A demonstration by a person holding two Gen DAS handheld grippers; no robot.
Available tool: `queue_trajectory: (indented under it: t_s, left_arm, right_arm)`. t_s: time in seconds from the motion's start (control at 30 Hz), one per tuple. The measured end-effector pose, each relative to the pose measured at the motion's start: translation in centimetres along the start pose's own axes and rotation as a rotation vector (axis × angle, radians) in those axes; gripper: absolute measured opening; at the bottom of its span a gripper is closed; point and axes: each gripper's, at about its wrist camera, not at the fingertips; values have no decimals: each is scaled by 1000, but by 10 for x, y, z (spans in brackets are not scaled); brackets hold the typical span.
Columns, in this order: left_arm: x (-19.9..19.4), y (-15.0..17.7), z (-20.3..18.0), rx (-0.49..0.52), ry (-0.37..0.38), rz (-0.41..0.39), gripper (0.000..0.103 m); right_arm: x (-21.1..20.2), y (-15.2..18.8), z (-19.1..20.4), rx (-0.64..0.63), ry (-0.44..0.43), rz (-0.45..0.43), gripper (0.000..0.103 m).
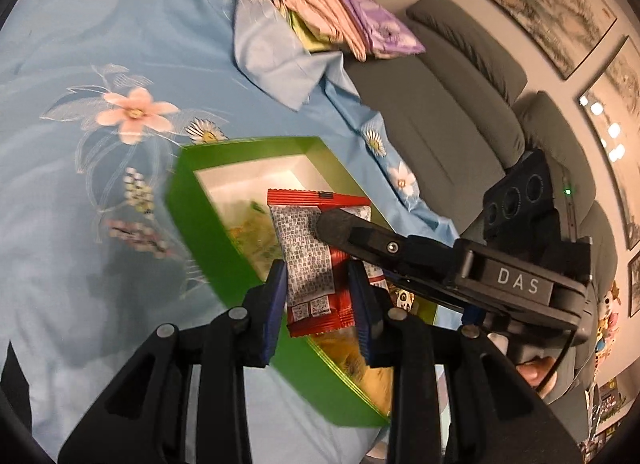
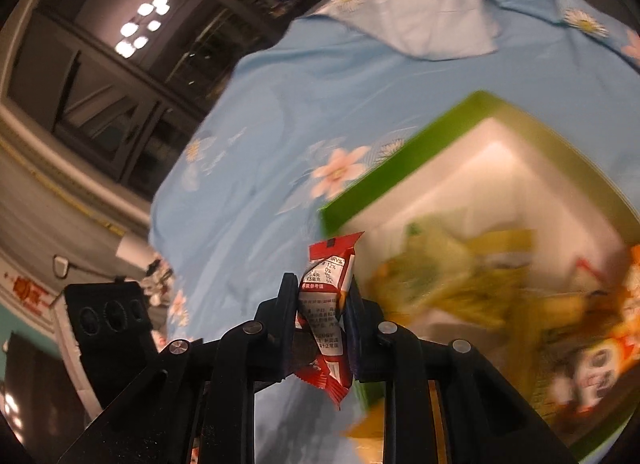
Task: Organize snacks
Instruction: 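Carry the red-and-white packet into the green box and open the right gripper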
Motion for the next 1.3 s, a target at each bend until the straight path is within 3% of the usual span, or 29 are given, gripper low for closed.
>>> queue_trajectory:
  t_s: [0.1,0.17,0.23,0.27,0.3,0.33,0.4,0.47,0.57,0.77,0.9,1.0,1.13,1.3]
  left_arm:
    - [19,-1,-14,18,-21,27,31]
    - [25,-1,-24,32,-87,-8,32]
    - [28,-2,-33,66,-213,-64,57]
    - [28,-2,-33,70,-247,-85,81]
    - [27,-2,-32,73,-254,-105,97]
    - [25,-1,-31,71,-279,-124,103]
    - [22,-1,-27,54,-327,-158,103]
    - [19,-2,-24,36,-369,-166,103]
    - [14,0,-21,45,-406,-168,103]
    - [3,12,-17,112,-626,-227,103]
    - [-4,17,-5,92,-618,-222,103]
    - [-10,20,3,63,-610,-210,103]
    - [-19,26,9,75,-633,-195,103]
    - [-37,37,17,76,-621,-239,103]
  right_arm:
    - [-13,-6,-21,35,42,-11,24]
    - [-22,-10,-31,52,57,-30,24]
    - [-31,-12,-37,67,83,-49,28]
    - [-36,-12,-38,69,94,-59,34]
    - [-42,-13,-39,70,111,-71,44]
    - [-46,-13,-39,67,128,-87,50]
    - [-51,-13,-39,64,149,-107,77]
    - [-54,-12,-38,72,164,-108,83]
    - [-51,-8,-27,57,169,-64,83]
    - [-48,1,-5,-29,242,-73,89]
    - [-43,10,-4,-27,264,-41,90]
    - [-46,11,1,-2,283,-78,90]
    - [-42,17,21,-61,286,-81,90]
    - [-23,26,45,-115,331,-67,90]
Point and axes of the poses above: each gripper's, at about its wrist camera, not at the fingertips, and x roughly the way its jaws point, z to its left, y to its underside, and after that the axes turned 15 degrees about -y, right-handed
